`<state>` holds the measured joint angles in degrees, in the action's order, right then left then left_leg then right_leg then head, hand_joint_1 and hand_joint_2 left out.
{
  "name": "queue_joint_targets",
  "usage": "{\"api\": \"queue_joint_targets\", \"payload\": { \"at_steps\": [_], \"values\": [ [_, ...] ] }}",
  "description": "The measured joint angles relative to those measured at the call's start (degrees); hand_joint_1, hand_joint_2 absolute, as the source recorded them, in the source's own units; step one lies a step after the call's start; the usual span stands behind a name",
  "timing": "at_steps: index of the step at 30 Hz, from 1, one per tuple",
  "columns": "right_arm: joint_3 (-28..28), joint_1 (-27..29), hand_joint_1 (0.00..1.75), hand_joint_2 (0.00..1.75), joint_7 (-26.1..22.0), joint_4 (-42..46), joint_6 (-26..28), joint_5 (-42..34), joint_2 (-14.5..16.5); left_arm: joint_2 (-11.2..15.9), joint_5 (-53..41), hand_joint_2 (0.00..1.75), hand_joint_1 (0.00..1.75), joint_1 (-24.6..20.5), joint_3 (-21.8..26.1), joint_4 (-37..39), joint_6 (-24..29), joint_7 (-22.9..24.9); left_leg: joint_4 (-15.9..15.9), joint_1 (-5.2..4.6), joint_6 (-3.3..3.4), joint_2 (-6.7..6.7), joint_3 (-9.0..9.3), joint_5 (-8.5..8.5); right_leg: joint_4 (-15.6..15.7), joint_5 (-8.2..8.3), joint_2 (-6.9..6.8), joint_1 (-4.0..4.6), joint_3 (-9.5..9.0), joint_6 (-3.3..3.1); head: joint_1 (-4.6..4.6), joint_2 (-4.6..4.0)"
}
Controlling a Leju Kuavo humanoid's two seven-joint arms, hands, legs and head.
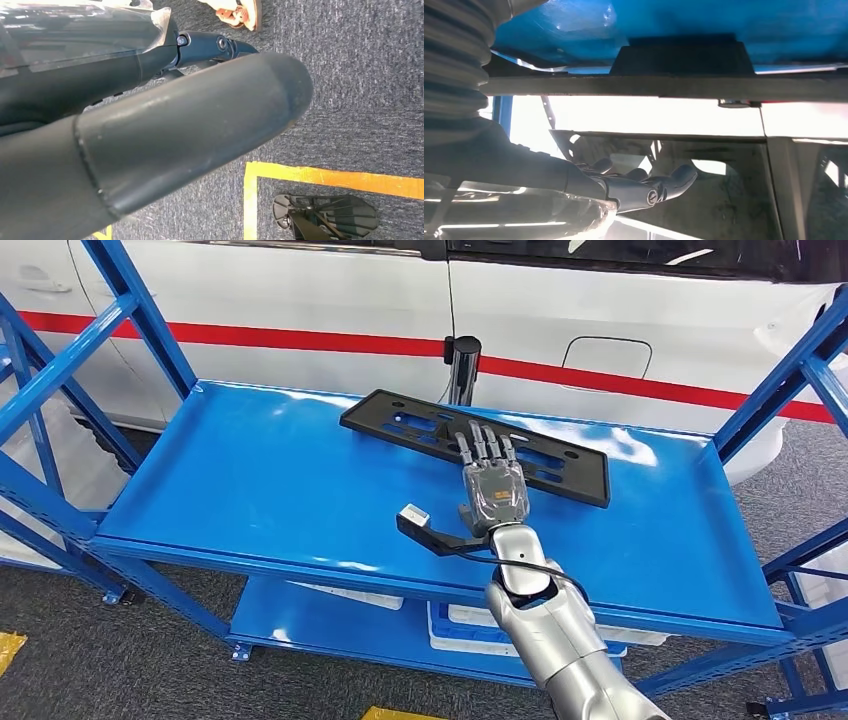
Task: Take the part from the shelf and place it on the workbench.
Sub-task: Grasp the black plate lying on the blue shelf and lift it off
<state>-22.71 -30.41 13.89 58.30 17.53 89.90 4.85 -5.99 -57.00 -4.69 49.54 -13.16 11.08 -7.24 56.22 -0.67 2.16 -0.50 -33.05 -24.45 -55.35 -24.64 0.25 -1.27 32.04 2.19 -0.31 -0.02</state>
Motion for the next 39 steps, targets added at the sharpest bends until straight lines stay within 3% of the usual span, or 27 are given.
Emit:
{"api": "queue_joint_targets", "payload": {
  "at_steps": [8,17,21,25,29,32,39],
  "values": [
    [2.31,-3.81,0.00,1.75,5.34,-8.13,1.04,0.00,-1.27,-0.30,-1.02,0.00,0.00,0.15,1.20,0.00,0.26,0.07,0.00,0.16,-0.01,-0.01,0.03,0.01,-0.01,0.00,0.00,0.11,0.01,-0.01,0.01,0.00],
    [7.50,-4.20,0.00,1.75,5.50,-9.56,2.16,0.00,-3.34,-0.30,-2.85,0.00,0.00,0.16,2.19,0.00,0.21,-0.32,0.00,0.14,0.00,0.02,0.05,0.01,0.00,-0.01,0.01,0.14,-0.02,-0.01,0.02,0.00],
    [8.62,-3.93,0.52,1.75,5.58,-9.37,2.23,0.02,-3.74,-0.30,-3.19,0.00,0.00,0.16,2.34,0.00,0.24,-0.43,0.00,0.14,0.00,0.02,0.10,0.01,0.00,0.00,0.01,0.14,-0.04,-0.01,0.01,0.00],
    [9.71,-2.99,0.52,1.75,5.48,-8.60,2.27,0.02,-4.14,-0.31,-3.42,0.00,0.00,0.17,2.37,0.00,0.27,-0.55,0.00,0.14,0.00,0.02,0.08,0.01,0.00,0.00,0.01,0.14,-0.05,0.00,0.00,0.00],
    [10.05,-2.46,1.63,1.75,5.41,-8.13,2.28,0.02,-4.46,-0.32,-3.44,0.00,0.00,0.16,2.37,0.00,0.28,-0.65,0.00,0.14,0.00,0.05,0.07,0.01,-0.01,0.00,0.01,0.15,-0.03,0.00,0.00,0.00],
    [10.39,-1.90,1.74,1.75,4.82,-7.54,2.40,0.02,-4.56,-0.32,-3.72,0.00,0.00,0.16,2.37,0.00,0.25,-0.68,0.00,0.15,-0.01,0.03,0.05,0.01,-0.01,0.00,0.01,0.15,-0.01,0.00,0.01,0.00],
    [10.57,1.35,1.75,1.75,3.77,-2.14,2.25,0.02,-5.32,-0.32,-5.12,0.00,0.00,0.12,2.42,-0.02,1.23,-4.42,0.00,0.15,-0.01,0.02,0.03,0.00,0.00,-0.01,0.01,0.15,0.00,-0.01,0.00,0.00]
  ]
}}
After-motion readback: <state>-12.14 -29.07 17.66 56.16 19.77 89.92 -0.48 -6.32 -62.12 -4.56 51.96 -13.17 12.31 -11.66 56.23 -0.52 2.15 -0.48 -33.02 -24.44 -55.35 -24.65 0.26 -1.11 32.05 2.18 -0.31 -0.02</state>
